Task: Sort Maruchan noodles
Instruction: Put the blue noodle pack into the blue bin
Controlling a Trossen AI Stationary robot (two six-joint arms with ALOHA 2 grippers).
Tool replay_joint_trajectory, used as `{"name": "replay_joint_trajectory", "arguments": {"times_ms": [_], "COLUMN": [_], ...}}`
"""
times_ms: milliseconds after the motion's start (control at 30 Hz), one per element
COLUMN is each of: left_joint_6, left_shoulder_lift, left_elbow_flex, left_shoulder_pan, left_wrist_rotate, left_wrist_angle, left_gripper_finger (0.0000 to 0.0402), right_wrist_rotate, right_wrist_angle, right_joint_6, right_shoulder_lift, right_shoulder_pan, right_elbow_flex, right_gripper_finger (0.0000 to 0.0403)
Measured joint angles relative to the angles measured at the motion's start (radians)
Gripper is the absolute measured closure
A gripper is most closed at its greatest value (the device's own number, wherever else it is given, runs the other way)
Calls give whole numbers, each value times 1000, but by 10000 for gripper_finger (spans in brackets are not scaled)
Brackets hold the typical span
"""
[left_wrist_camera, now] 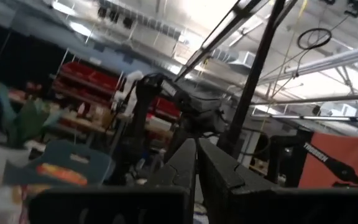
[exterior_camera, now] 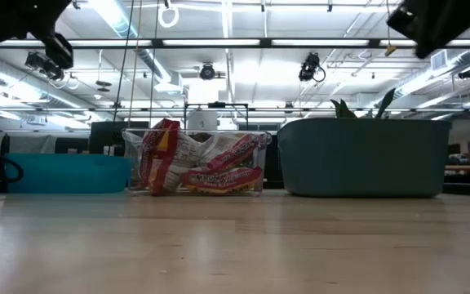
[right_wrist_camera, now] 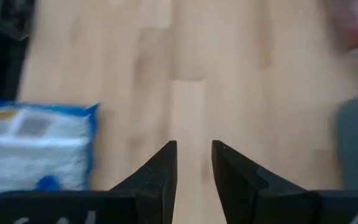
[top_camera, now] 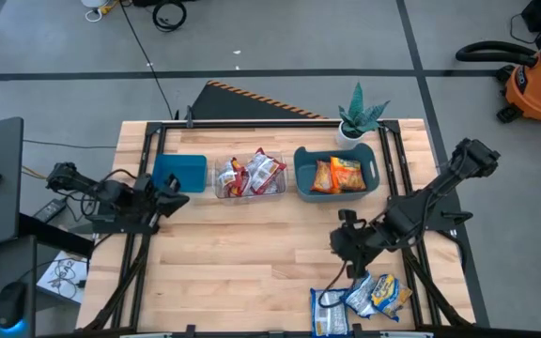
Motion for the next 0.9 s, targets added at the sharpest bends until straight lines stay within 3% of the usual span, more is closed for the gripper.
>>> {"name": "replay_joint_trajectory", "arguments": {"times_ms": [200, 333, 667, 900], "left_joint_6": [-56, -58, -31, -55], "left_shoulder_lift": [24, 74, 390, 604], "left_elbow_flex": [0, 22, 331, 530], "left_shoulder_pan": [0, 0, -3, -3], "left_wrist_rotate": [0, 3, 23, 16], "left_wrist_angle": [-30, -71, -320, -566], "left_gripper_finger": [379, 379, 369, 306], "right_wrist_rotate": [-214, -252, -333, -375], "right_wrist_angle": [67, 91, 210, 134], "right_joint_6": [35, 80, 134, 151], "right_shoulder_lift": [7, 7, 180, 323], "right_shoulder_pan": [11, 36, 94, 140], "right_elbow_flex": [-18, -18, 48, 141], "right_gripper_finger": [297, 297, 273, 239]}}
